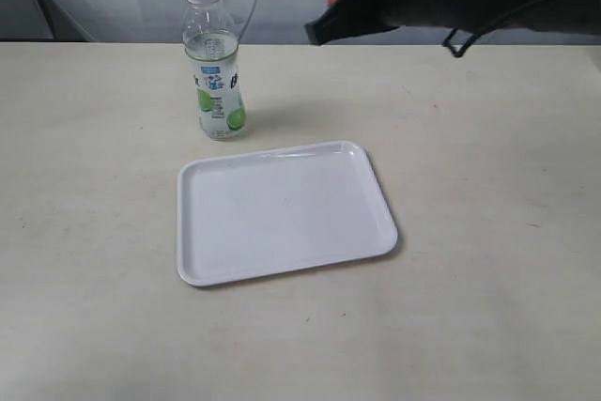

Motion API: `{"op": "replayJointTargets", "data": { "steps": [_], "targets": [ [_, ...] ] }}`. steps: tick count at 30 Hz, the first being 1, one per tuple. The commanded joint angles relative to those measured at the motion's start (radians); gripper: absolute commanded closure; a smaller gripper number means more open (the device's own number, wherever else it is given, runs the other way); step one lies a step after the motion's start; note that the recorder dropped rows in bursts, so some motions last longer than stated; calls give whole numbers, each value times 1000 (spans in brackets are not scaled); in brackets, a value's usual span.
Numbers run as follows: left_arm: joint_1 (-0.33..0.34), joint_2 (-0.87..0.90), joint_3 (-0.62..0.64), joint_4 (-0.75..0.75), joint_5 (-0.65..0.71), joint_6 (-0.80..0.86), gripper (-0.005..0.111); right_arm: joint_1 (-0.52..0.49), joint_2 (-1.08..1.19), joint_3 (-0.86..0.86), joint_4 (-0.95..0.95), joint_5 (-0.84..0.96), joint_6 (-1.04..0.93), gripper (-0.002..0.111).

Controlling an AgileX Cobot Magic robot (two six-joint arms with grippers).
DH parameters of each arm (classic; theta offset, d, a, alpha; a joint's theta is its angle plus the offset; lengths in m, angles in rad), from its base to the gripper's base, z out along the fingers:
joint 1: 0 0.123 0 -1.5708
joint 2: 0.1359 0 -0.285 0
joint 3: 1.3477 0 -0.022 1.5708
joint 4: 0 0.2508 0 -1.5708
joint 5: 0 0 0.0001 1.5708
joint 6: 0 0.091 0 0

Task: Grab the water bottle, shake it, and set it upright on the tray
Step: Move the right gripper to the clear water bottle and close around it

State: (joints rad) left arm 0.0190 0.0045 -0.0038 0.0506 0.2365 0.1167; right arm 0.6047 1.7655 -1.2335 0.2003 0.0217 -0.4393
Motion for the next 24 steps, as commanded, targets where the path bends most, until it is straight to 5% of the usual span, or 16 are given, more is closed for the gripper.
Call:
{"op": "replayJointTargets", "data": {
  "steps": [1,7,14,24],
  "targets": [
    [0,-5,4,-4,-4,-3,106,60,57,-25,-15,-50,-6,38],
    [0,-5,4,-4,-4,-3,106,144,70,-30,-5,-128,-6,19],
    [0,-5,4,-4,-4,-3,106,212,108,-30,-5,-285,6,19],
    [0,-5,4,-4,-4,-3,106,223,212,-30,-51,-564,283,19]
  ]
}}
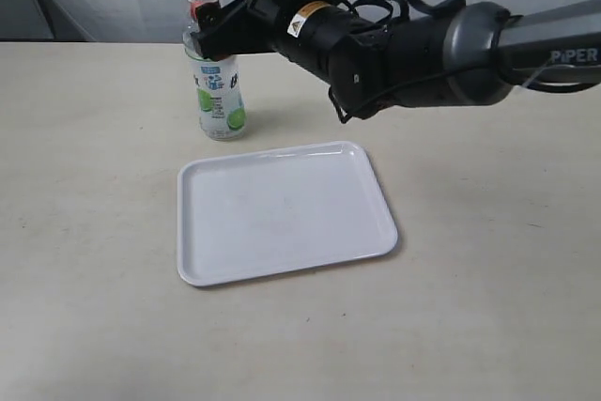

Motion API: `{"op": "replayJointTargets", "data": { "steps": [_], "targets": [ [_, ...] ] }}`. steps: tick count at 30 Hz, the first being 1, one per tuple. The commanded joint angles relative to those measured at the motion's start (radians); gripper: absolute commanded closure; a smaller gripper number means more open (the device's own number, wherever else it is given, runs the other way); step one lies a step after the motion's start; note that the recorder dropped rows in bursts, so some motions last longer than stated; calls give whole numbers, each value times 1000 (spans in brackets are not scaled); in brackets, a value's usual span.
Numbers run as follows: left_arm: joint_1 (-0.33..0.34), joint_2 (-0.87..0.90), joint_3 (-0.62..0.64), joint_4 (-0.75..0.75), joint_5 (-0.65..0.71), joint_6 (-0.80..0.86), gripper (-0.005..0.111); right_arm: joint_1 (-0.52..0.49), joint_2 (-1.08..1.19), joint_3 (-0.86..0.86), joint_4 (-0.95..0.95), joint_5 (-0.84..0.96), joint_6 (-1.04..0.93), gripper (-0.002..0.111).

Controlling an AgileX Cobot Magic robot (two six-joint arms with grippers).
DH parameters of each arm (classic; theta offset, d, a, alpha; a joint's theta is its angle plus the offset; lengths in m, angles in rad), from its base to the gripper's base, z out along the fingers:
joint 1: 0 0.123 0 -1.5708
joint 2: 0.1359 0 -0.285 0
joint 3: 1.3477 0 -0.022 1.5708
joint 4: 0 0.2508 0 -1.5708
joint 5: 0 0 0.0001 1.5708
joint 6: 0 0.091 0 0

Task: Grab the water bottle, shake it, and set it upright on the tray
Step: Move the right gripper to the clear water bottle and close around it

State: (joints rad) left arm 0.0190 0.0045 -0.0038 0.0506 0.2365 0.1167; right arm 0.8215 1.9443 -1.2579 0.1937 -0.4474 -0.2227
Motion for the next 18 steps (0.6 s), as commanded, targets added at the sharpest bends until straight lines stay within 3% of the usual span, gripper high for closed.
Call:
{"op": "replayJointTargets", "data": {
  "steps": [1,8,18],
  "targets": [
    [0,-5,4,-4,-4,-3,106,6,40,-6,-55,-110,70,19],
    [0,-5,4,-4,-4,-3,106,6,87,-8,-144,-231,190,19],
    [0,-5,4,-4,-4,-3,106,6,182,-145,-185,-210,199,19]
  ]
}}
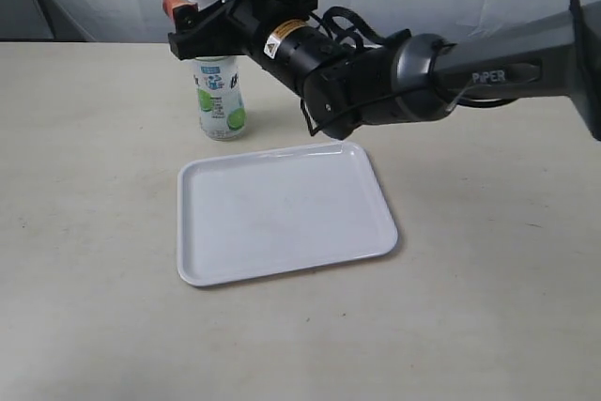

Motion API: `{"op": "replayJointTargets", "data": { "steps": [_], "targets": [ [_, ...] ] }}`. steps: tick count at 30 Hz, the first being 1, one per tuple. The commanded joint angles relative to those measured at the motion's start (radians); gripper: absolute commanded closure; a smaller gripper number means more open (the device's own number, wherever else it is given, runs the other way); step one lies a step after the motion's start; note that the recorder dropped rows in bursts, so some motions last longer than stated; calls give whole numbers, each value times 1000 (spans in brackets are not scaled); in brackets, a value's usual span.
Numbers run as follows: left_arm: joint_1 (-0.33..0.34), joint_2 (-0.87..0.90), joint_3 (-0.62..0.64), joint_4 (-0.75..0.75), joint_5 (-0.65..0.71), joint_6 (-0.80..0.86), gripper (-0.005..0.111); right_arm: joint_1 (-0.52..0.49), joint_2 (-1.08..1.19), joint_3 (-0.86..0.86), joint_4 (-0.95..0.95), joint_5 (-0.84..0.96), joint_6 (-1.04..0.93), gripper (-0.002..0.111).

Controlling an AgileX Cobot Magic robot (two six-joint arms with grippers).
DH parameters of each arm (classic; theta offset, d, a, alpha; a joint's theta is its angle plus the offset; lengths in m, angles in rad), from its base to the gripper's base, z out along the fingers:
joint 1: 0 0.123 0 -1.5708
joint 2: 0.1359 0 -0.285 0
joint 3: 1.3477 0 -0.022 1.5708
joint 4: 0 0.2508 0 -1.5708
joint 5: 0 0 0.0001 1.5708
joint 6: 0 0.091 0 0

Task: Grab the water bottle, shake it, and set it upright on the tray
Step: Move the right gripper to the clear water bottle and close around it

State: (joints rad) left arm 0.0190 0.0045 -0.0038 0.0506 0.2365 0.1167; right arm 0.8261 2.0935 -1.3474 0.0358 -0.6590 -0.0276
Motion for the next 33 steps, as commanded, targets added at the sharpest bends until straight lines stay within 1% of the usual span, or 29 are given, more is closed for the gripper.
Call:
{"op": "replayJointTargets", "data": {
  "steps": [1,18,22,33],
  "targets": [
    [0,-5,4,-4,-4,-3,106,1,43,-66,-27,-3,4,19],
    [0,-5,4,-4,-4,-3,106,1,197,-226,-23,2,4,19],
    [0,-5,4,-4,-4,-3,106,1,239,-259,68,-2,2,19],
    [0,-5,4,-4,-4,-3,106,1,347,-348,70,47,-4,19]
  ]
}}
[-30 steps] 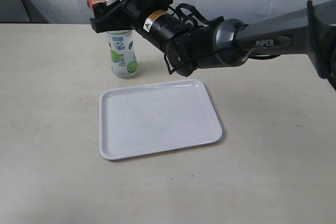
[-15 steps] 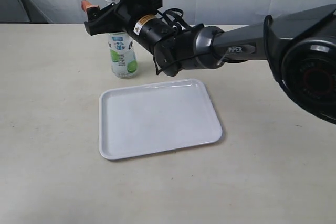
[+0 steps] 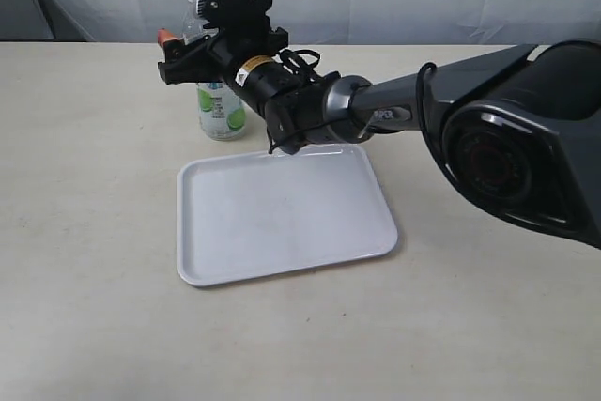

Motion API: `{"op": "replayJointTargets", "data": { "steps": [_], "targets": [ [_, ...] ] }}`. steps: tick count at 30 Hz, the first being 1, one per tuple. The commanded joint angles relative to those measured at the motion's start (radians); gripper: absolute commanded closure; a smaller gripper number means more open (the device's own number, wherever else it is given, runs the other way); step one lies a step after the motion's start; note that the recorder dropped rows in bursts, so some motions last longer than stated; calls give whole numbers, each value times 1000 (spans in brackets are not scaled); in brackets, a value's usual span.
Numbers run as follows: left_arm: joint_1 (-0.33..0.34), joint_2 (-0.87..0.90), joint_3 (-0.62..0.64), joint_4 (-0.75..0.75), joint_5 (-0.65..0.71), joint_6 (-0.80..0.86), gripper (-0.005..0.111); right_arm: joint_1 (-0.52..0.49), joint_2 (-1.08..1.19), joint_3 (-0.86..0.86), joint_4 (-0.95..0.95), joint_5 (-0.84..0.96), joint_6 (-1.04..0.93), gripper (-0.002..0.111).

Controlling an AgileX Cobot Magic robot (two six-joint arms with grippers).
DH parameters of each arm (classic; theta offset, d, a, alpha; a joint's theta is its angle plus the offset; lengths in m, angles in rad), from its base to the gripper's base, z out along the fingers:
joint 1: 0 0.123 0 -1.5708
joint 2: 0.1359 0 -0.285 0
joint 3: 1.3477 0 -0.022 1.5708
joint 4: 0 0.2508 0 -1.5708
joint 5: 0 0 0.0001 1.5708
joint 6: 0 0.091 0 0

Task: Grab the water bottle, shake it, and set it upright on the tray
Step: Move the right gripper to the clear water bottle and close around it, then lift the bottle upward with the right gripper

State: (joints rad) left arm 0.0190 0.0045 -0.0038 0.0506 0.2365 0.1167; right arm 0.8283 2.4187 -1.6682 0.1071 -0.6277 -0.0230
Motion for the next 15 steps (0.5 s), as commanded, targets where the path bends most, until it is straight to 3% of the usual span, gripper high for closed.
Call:
{"op": "replayJointTargets", "data": {
  "steps": [1,10,12,15],
  "targets": [
    [0,-5,4,-4,-4,-3,106,-1,28,-34,-1,24,-11,19],
    [0,-5,4,-4,-4,-3,106,-1,52,-60,5,67,-49,22],
    [0,-5,4,-4,-4,-3,106,-1,52,-60,43,67,-87,27],
    [0,-5,4,-4,-4,-3,106,-1,52,-62,153,78,-152,48]
  ]
}}
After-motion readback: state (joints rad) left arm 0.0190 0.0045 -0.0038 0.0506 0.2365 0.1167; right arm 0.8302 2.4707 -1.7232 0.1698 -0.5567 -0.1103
